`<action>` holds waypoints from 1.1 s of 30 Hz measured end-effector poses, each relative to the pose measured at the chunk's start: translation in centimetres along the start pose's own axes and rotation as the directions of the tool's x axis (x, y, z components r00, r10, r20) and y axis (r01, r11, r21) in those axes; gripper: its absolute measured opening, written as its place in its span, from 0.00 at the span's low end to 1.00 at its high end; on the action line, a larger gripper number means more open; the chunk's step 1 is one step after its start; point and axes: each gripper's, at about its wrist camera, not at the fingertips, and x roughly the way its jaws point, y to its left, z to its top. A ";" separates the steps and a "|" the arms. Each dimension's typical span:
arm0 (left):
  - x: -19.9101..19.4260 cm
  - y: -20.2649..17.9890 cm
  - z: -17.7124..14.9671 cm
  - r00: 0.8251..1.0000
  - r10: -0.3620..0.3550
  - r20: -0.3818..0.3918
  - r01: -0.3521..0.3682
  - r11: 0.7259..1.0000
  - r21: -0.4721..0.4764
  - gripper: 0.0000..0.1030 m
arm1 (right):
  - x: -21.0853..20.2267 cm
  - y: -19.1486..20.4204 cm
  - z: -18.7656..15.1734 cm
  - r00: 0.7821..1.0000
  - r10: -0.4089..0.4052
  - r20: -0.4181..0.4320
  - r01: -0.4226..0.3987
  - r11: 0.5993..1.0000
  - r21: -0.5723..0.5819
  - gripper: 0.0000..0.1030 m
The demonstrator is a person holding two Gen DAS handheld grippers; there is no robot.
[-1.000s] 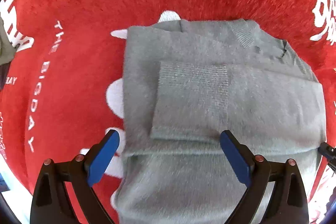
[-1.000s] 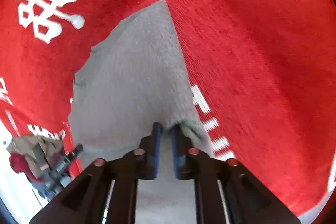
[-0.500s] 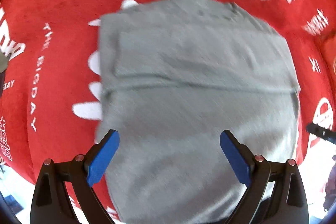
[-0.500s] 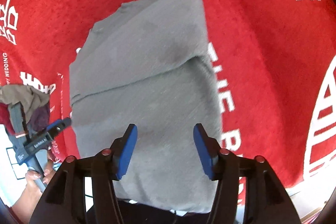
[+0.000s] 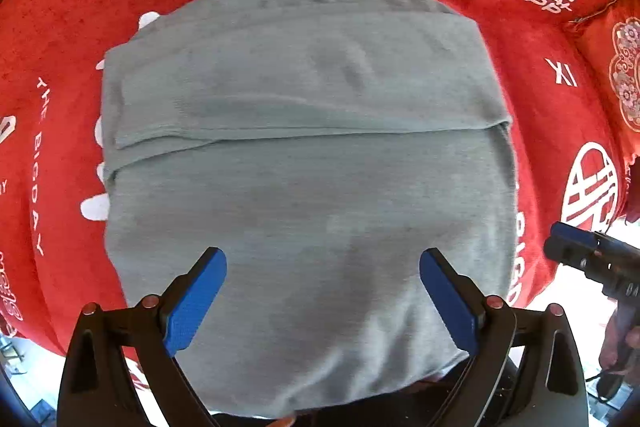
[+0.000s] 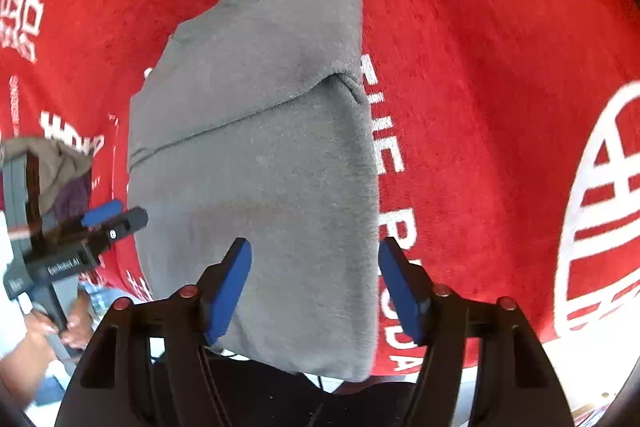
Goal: Fold small clothes
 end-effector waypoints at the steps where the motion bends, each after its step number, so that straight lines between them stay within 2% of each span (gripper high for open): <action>1: -0.1 -0.5 -0.1 1.000 0.003 -0.002 -0.003 1.000 -0.004 0.99 | -0.3 0.0 -0.1 1.000 -0.002 0.002 0.002 1.000 -0.024 0.79; 6: 0.1 -2.4 -0.6 1.000 0.020 -0.023 -0.021 1.000 -0.022 0.99 | -0.8 0.1 -0.6 1.000 0.001 -0.005 -0.001 0.992 -0.124 0.85; 9: 0.4 -3.4 -0.8 0.999 0.033 -0.036 -0.034 0.999 -0.021 0.99 | -0.7 -0.3 -0.7 1.000 0.016 -0.024 -0.019 0.993 -0.113 0.85; 15: 0.2 -3.6 -2.7 0.997 0.067 -0.040 -0.066 0.998 0.016 0.99 | -1.3 -0.7 -1.8 1.000 0.009 0.003 -0.008 0.997 -0.080 0.85; 21: -0.8 -0.1 -6.6 0.998 0.055 -0.024 -0.055 0.998 0.014 0.99 | -1.0 0.6 -4.6 0.999 -0.015 0.040 0.017 0.999 -0.051 0.85; 28: -3.4 5.6 -12.5 0.995 0.092 0.035 -0.092 0.996 -0.012 0.99 | -0.1 4.9 -9.9 0.999 0.033 0.041 -0.031 0.998 -0.057 0.85; 33: -3.6 10.1 -15.6 0.993 0.074 0.094 -0.072 0.997 -0.024 0.99 | -0.3 4.0 -12.8 0.996 0.046 0.076 -0.044 0.999 -0.028 0.85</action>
